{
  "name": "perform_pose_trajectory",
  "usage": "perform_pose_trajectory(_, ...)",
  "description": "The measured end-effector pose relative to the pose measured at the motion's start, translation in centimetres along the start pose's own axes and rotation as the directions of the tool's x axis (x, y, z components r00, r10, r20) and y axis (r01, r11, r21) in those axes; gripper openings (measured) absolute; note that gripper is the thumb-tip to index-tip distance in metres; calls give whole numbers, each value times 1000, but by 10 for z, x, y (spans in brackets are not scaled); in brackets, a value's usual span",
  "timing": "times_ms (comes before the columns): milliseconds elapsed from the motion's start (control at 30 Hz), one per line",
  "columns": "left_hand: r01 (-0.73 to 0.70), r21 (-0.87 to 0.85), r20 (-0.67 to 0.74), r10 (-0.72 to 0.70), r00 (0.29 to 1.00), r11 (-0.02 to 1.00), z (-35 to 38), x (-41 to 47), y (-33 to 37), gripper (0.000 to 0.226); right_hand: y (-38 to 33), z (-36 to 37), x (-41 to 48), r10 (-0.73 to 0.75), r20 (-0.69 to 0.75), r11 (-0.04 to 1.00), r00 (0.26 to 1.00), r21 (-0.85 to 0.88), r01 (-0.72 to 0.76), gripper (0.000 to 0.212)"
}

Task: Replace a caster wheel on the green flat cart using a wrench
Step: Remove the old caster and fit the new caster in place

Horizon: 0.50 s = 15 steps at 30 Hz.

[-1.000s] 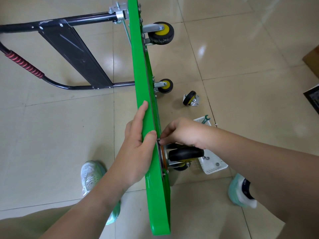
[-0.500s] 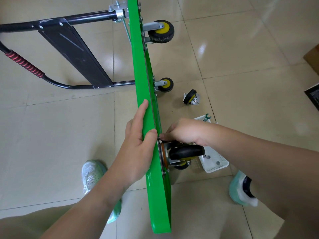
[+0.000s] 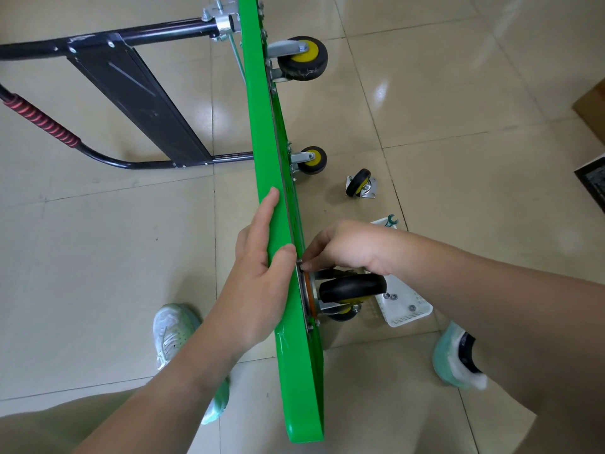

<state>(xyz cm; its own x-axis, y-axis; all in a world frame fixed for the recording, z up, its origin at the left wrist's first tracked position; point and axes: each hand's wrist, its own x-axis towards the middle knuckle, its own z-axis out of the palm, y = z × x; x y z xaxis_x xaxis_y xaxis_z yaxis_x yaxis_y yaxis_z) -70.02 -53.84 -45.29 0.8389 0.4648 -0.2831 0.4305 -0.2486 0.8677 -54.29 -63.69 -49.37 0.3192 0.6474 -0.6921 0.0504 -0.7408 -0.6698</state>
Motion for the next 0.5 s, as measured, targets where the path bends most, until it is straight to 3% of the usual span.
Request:
perform_pose_trajectory(67, 1, -5, 1, -1, 1000, 1000, 0, 0, 1, 67, 0, -2, 0, 15, 8, 1000, 1000, 10, -15, 9)
perform_pose_trajectory(200, 6, -23, 0, -6, 1000, 1000, 0, 0, 2, 72, -1, 0, -2, 64, -28, 997, 998, -31, -65, 39)
perform_pose_trajectory(500, -3, -6, -12, 3, 1000, 1000, 0, 0, 0, 68, -1, 2, 1, 63, -17, 998, 998, 3, -63, 19)
